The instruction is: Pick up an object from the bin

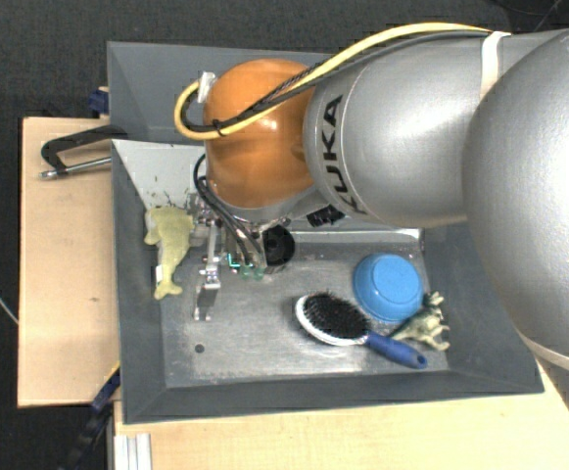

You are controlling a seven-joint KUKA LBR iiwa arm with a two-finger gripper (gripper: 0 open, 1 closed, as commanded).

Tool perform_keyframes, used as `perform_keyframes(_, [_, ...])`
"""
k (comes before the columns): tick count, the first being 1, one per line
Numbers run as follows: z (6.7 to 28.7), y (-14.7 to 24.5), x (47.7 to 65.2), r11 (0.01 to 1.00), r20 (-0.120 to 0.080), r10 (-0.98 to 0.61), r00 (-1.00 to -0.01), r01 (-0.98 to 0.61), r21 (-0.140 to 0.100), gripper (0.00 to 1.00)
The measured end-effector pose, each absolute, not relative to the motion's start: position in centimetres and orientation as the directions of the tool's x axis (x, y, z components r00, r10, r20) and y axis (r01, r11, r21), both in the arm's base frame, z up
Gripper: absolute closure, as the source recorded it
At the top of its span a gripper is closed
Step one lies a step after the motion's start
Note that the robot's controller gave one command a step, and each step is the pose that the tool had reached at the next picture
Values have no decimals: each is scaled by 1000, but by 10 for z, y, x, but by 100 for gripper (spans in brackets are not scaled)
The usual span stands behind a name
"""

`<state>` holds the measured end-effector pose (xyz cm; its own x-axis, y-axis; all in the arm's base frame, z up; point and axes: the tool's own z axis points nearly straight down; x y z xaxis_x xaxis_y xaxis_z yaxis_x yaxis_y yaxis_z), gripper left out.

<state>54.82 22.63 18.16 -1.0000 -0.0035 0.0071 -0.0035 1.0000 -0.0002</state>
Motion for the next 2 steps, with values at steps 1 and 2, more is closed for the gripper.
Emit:
perform_keyframes(1, [71, 178, 549, 998, -1, -58, -998, -58, 1, 0])
perform_keyframes(2, [185, 222, 540, 1000, -12, -20, -1000, -21, 7, 0])
